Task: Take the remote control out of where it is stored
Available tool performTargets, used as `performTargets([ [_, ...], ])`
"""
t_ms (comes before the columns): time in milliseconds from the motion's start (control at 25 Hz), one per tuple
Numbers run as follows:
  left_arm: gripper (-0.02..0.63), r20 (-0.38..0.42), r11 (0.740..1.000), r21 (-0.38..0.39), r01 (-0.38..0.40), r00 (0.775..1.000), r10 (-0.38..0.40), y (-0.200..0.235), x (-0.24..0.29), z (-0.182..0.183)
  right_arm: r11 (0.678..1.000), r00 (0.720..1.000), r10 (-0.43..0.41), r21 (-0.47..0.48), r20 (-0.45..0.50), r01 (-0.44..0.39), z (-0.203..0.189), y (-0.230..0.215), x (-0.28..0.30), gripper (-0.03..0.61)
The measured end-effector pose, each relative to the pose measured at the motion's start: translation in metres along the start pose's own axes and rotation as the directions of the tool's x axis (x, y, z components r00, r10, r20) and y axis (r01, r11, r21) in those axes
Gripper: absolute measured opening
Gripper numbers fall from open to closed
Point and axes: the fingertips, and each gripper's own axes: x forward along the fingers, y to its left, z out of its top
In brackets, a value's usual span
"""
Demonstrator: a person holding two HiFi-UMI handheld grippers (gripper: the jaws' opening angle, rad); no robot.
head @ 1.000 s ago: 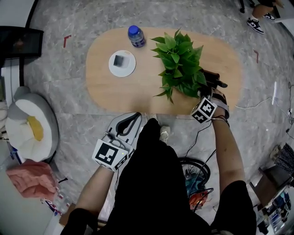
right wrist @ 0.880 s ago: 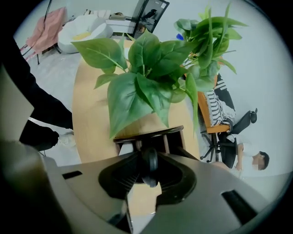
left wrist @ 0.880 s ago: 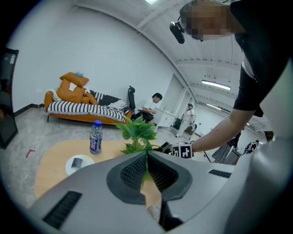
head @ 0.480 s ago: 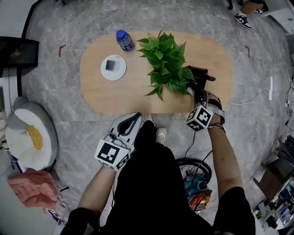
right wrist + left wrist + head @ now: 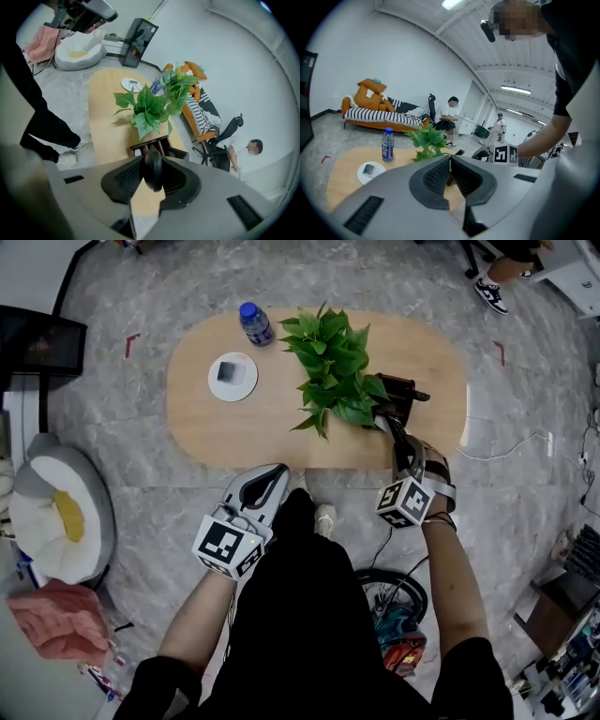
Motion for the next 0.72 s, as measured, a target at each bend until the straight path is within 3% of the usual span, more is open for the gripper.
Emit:
performTargets([
  [400, 0.015, 0.012, 0.994, -0.059, -0.094, 0.995, 0.095, 0.006, -0.037, -0.031, 0.989, 0.989, 0.115, -0.105, 0.097, -0.104, 0.049, 0.068, -0.010, 0.101],
  [720, 0.015, 0.010, 0.978, -0.113, -0.174, 0.984, 0.177, 0.024, -0.063, -0.053, 0.953, 0.954, 0.239, -0.232, 0.181, -0.194, 0.110, 0.125, -0.004, 0.101],
])
